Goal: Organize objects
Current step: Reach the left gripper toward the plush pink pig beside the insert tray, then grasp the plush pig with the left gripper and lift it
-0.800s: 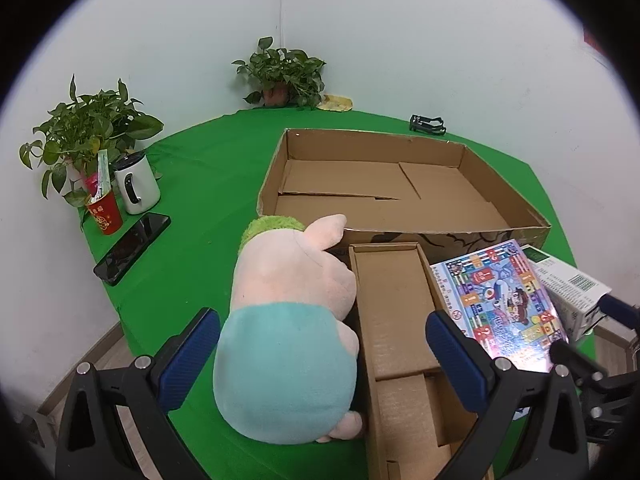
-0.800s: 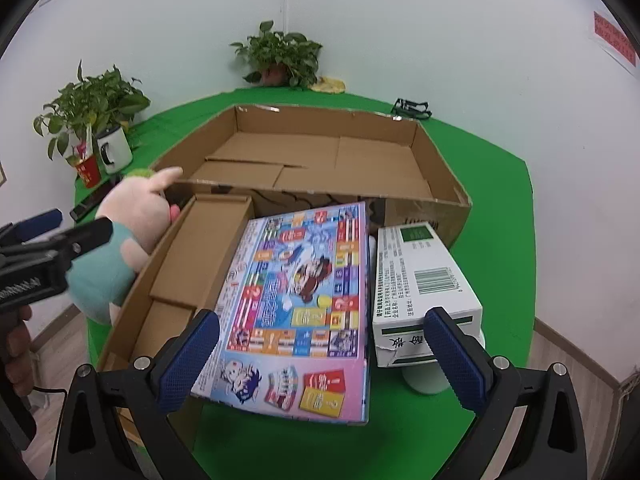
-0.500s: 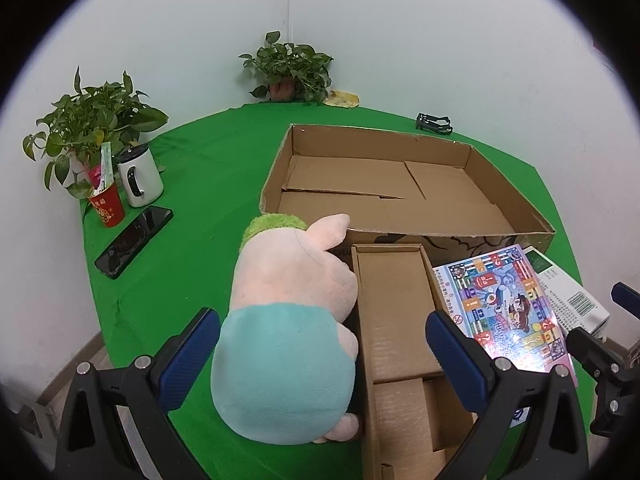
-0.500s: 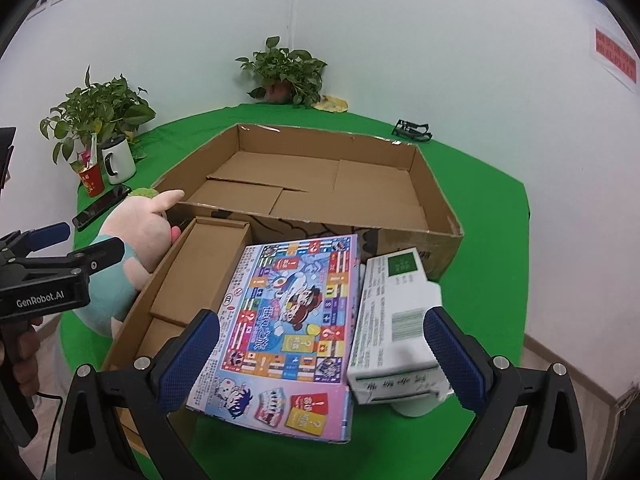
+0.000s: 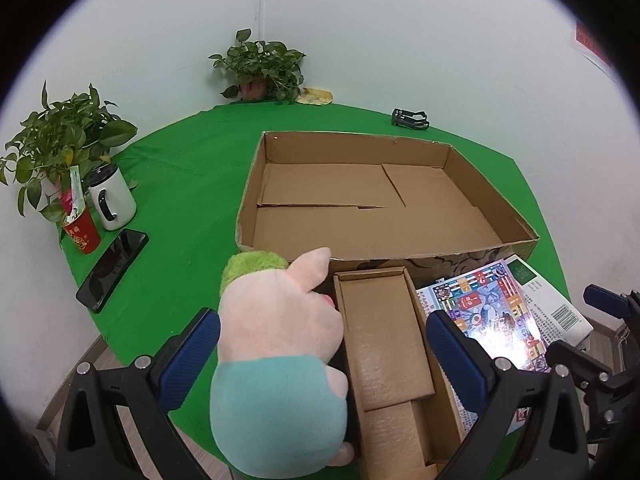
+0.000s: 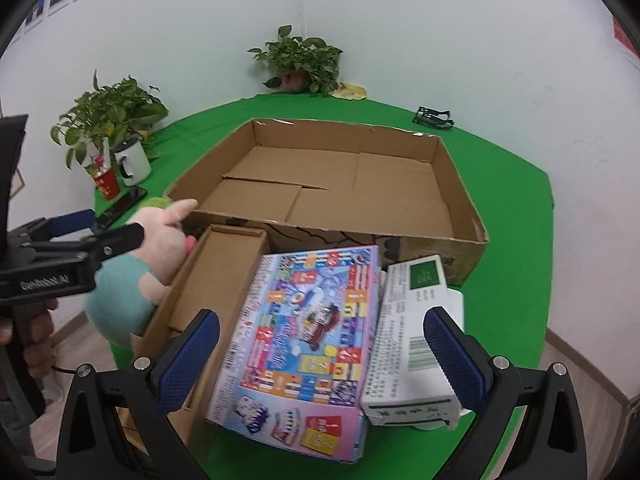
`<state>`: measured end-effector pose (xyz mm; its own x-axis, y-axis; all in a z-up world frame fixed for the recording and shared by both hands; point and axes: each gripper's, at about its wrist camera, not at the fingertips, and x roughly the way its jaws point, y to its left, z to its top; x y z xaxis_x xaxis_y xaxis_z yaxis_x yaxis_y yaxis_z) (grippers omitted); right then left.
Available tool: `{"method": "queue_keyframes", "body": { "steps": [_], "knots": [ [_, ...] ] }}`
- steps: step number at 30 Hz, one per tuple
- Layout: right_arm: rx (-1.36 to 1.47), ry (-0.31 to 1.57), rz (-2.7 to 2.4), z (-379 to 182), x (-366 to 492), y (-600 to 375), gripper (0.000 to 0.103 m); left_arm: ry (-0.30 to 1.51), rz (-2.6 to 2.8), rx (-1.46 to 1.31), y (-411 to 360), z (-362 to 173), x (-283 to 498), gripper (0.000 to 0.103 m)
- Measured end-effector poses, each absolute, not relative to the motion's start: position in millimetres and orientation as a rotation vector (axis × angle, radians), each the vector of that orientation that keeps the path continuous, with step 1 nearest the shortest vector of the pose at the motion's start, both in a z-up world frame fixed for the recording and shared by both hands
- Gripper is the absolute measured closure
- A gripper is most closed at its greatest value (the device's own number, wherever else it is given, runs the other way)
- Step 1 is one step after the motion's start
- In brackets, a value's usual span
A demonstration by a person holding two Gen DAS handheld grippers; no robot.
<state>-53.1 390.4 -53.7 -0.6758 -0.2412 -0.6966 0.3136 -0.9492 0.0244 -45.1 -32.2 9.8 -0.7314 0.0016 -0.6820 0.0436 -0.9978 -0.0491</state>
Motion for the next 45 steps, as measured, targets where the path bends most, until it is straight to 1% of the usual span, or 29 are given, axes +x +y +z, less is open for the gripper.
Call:
{"method": "queue_keyframes", "body": {
  "steps": [4, 10, 15, 19, 21, 24, 25, 28, 30, 32, 34, 35, 38, 42, 45],
  "knots": [
    [1.096, 0.139, -2.536, -47.8, -62.1, 375.2, 0.000, 0.132, -2.879, 1.194, -47.9, 1.2, -43.5, 0.001],
    [1.163, 0.133, -2.391, -53.5, -86.1, 344.2, 0.000, 0.220, -2.839, 1.260, -71.4, -20.0, -41.1, 0.001],
    [1.209, -0.023, -2.303, -58.4, -124.7, 333.5, 0.000, 0.279, -2.821, 1.346, -84.7, -39.9, -44.7, 0.001],
    [1.234, -0.080, -2.242, -66.7, -150.6, 308.8, 0.000, 0.344, -2.825, 1.463, -90.6, -60.2, -44.6, 0.001],
    [1.232, -0.104, -2.207, -71.5, -158.4, 291.9, 0.000, 0.422, -2.849, 1.508, -91.7, -67.3, -44.6, 0.001],
    [1.245, -0.108, -2.159, -82.4, -164.5, 265.4, 0.001, 0.366, -2.844, 1.540, -86.4, -75.3, -45.6, 0.001],
    [1.268, -0.113, -2.131, -89.0, -167.0, 256.4, 0.001, 0.378, -2.843, 1.553, -86.3, -78.2, -45.3, 0.001],
    [1.311, -0.111, -2.085, -103.3, -169.7, 236.6, 0.001, 0.437, -2.839, 1.562, -89.3, -82.5, -42.5, 0.004],
    [1.316, -0.103, -2.065, -110.0, -167.8, 224.7, 0.001, 0.433, -2.847, 1.558, -90.6, -81.1, -39.0, 0.008],
    [1.318, -0.093, -2.046, -116.8, -165.3, 210.0, 0.002, 0.468, -2.850, 1.557, -95.5, -80.6, -34.7, 0.009],
    [1.327, -0.092, -2.018, -121.3, -162.7, 199.8, 0.010, 0.504, -2.849, 1.556, -100.1, -81.7, -31.6, 0.010],
    [1.338, -0.077, -2.000, -125.9, -162.1, 193.4, 0.011, 0.513, -2.849, 1.555, -101.5, -81.7, -29.3, 0.010],
    [1.327, -0.024, -2.004, -130.4, -154.5, 176.8, 0.010, 0.536, -2.848, 1.549, -104.8, -81.3, -24.1, 0.011],
    [1.323, -0.018, -2.001, -128.2, -151.8, 168.1, 0.012, 0.536, -2.844, 1.547, -105.9, -80.0, -19.5, 0.011],
    [1.344, -0.027, -1.966, -131.0, -150.7, 163.6, 0.018, 0.556, -2.837, 1.539, -108.0, -80.4, -17.3, 0.011]
  ]
}}
